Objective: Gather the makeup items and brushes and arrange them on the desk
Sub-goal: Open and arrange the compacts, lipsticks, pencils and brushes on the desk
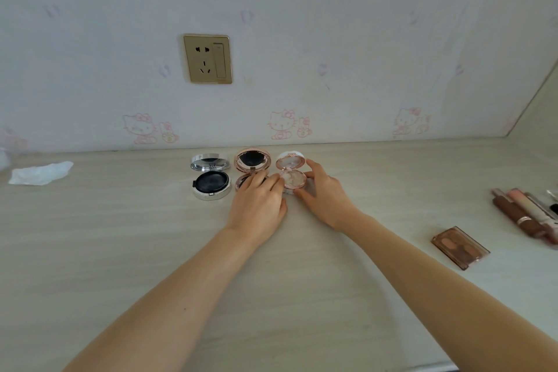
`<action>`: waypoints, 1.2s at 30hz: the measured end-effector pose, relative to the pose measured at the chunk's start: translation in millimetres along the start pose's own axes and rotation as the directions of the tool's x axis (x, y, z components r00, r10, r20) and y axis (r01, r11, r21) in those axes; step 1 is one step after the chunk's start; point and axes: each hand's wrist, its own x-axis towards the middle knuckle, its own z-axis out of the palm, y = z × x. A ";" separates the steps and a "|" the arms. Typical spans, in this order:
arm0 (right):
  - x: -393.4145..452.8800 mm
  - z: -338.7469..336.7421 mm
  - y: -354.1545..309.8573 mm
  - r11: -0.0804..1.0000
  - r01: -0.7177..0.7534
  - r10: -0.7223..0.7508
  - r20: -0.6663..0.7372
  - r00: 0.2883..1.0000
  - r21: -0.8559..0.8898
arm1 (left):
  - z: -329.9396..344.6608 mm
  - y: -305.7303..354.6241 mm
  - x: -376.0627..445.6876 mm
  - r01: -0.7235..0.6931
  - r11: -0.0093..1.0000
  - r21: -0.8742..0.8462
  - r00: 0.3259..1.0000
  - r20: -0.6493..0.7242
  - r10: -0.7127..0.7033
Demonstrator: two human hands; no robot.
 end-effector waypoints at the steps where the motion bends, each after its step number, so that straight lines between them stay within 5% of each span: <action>1: -1.3 -1.3 -0.6 1.000 -0.013 0.014 0.012 1.000 -0.012 | -0.4 0.0 -0.3 0.004 1.000 -0.010 1.000 0.005 -0.004; 15: -67.4 -78.1 11.6 0.946 0.029 -0.023 0.021 1.000 -0.322 | -9.9 44.4 -12.3 -0.060 0.987 -0.148 0.998 0.007 0.061; 25: -137.5 -164.2 68.4 0.904 -0.142 0.146 -0.023 0.989 -0.404 | -4.0 147.8 -9.0 -0.092 0.898 -0.430 0.984 0.097 0.148; 36: -171.9 -193.1 96.8 0.865 -0.176 0.219 0.039 0.975 -0.470 | 8.1 216.1 -1.4 -0.033 0.860 -0.509 0.968 0.197 0.153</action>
